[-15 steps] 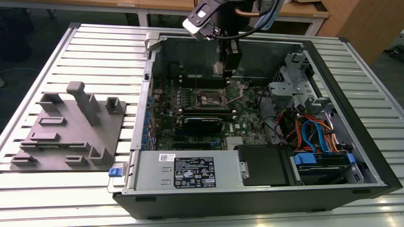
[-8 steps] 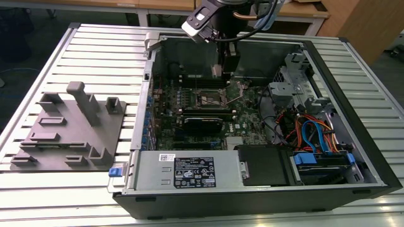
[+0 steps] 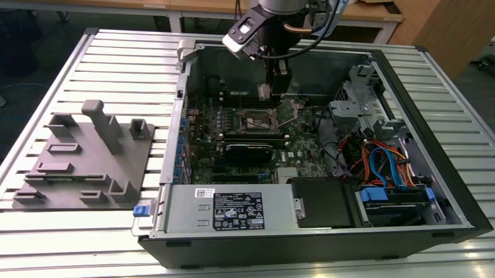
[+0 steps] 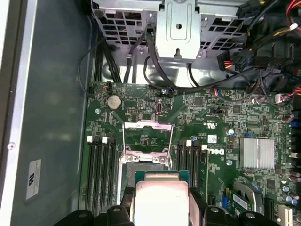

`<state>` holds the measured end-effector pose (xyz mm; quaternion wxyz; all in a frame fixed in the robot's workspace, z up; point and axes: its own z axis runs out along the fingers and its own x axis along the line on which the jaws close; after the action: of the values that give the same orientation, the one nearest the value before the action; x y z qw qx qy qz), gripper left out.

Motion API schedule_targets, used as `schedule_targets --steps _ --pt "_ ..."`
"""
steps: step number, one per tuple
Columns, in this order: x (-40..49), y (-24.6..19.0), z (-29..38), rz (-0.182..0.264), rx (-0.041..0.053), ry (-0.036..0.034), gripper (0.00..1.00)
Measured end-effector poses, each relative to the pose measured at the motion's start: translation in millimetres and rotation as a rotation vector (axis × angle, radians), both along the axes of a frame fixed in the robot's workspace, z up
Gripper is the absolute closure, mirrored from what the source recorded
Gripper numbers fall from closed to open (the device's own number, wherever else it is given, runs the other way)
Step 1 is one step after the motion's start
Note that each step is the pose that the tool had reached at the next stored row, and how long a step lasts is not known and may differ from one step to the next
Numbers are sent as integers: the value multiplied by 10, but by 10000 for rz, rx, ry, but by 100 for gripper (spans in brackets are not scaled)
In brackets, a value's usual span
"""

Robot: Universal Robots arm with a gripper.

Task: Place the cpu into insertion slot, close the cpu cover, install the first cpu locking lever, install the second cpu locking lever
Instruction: 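Place the cpu into insertion slot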

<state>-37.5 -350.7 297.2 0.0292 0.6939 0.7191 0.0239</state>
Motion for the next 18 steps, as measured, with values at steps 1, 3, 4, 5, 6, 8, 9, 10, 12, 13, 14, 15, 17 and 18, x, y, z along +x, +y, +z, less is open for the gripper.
schedule_targets --steps 1,3,4,5,6,8,9,10,12,13,14,15,17,18 --pt "-1 0 -19 0 0 0 46" --pt "-2 1 -54 0 0 2 46" --pt "-3 1 -71 -1 1 2 46" --pt "-4 1 -87 0 2 1 46" --pt "-5 1 -102 -1 4 2 46" --pt "-10 2 -134 -1 13 1 46" --pt "-14 2 -148 -1 18 1 46" --pt "-18 3 -163 -1 22 1 46" --pt "-24 3 -189 -1 29 1 46" --pt "-26 3 -200 0 32 1 46" --pt "-26 3 -208 0 32 2 46" --pt "-26 3 -214 0 33 1 46" --pt "-26 3 -217 0 33 2 46" --pt "-26 3 -218 -1 33 1 46"
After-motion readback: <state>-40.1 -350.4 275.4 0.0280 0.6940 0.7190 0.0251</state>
